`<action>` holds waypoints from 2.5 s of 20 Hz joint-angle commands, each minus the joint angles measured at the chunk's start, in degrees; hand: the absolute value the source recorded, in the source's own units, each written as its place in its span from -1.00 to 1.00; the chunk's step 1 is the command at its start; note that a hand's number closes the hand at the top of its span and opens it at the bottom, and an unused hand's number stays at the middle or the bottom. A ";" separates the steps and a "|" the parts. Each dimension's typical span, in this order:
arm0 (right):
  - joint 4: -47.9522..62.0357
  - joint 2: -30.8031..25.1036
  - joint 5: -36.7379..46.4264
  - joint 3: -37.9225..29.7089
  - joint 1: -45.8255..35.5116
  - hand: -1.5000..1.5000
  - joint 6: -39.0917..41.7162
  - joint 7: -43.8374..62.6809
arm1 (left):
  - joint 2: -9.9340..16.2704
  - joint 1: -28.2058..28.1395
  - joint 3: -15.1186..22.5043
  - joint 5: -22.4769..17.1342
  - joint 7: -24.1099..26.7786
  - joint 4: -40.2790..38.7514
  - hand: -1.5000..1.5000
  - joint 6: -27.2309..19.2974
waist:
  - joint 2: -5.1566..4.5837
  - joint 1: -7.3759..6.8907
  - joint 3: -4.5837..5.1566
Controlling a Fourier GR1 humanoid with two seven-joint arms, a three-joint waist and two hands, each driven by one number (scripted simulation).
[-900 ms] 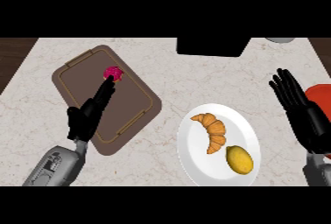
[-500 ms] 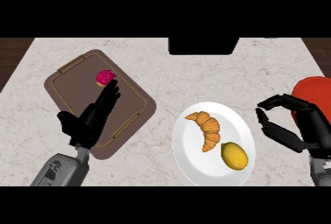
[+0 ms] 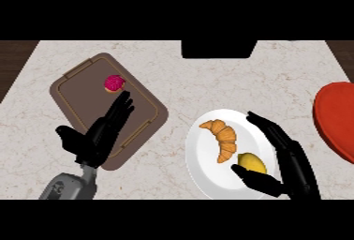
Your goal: Pick the croissant from the plate and place it in the bowl
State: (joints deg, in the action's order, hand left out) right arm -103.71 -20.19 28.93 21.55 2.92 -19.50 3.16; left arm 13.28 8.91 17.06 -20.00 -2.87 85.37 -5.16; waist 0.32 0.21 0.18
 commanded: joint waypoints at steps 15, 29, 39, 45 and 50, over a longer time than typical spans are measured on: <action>-2.23 12.65 17.46 6.85 -23.53 -1.00 42.05 59.24 | 0.71 -0.48 -0.85 -0.02 -2.65 3.17 0.00 1.59 | -0.39 -1.02 -0.10; 11.14 19.57 21.15 3.11 -23.35 -1.00 45.90 64.16 | -0.21 -2.85 -1.93 0.42 -1.59 4.03 0.00 3.47 | -0.23 -0.59 -0.15; 19.81 18.64 23.81 -1.51 -26.18 -1.00 45.33 55.41 | -1.62 0.18 -5.09 1.85 -3.28 1.85 0.00 4.13 | -0.36 -0.40 -0.18; 23.45 20.15 25.01 3.70 -24.14 -1.00 38.36 57.43 | -2.85 0.58 -6.04 2.03 -4.22 1.98 0.00 5.47 | -0.36 -0.39 -0.18; 22.94 20.15 26.72 -0.44 -24.61 -1.00 40.94 54.29 | -4.22 -2.07 -6.43 3.59 -3.42 2.73 0.00 6.51 | -0.32 -0.33 -0.18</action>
State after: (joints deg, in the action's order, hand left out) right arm -82.92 -0.83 54.27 23.46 -20.61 21.35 56.11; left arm 9.72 7.05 11.65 -17.00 -6.70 88.68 0.03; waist 0.01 -0.15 0.00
